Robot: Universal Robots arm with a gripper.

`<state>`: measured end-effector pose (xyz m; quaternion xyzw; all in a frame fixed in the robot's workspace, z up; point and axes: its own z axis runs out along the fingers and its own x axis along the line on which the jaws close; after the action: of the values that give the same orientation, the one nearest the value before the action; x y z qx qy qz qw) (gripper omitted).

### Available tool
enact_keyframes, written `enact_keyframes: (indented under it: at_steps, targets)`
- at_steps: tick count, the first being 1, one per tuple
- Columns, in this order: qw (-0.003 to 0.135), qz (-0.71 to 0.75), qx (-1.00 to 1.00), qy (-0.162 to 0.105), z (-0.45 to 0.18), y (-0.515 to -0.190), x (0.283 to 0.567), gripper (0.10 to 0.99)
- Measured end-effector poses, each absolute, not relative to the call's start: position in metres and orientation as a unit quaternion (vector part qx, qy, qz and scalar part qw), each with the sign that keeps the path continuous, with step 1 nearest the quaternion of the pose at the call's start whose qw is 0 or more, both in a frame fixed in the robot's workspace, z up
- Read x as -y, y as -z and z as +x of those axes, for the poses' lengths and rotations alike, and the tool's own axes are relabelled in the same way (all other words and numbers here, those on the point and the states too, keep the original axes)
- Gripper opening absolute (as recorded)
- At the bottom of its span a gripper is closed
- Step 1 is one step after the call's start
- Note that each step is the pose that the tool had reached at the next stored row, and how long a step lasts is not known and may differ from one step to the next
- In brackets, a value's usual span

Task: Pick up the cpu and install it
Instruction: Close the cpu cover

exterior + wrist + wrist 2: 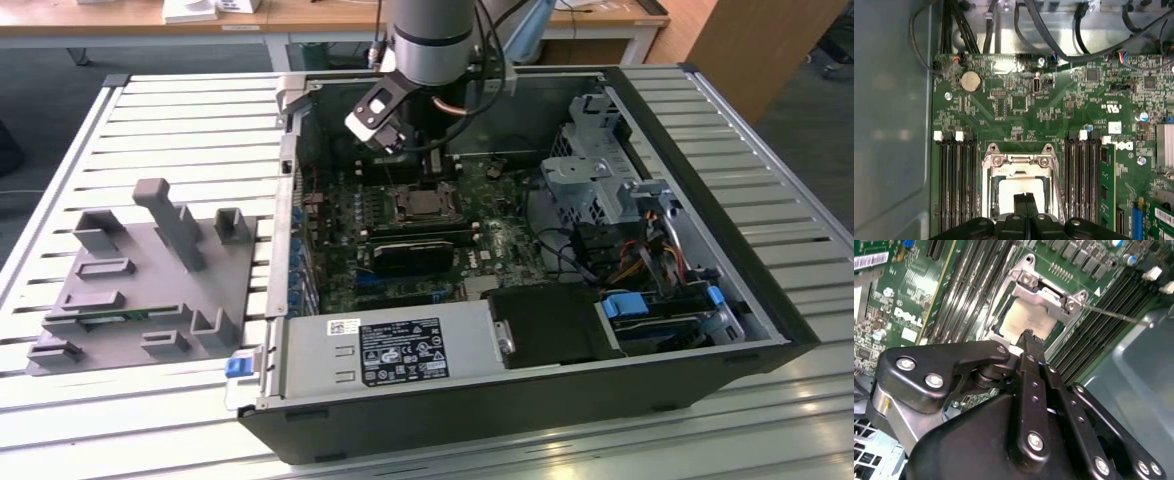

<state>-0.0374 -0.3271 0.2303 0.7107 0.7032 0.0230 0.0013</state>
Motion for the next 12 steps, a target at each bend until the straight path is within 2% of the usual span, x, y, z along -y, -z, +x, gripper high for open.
enact_keyframes:
  at_steps: [12]
  targets:
    - [-0.002, 0.711, -0.703, -0.02, -0.05, -0.217, 0.327, 0.106]
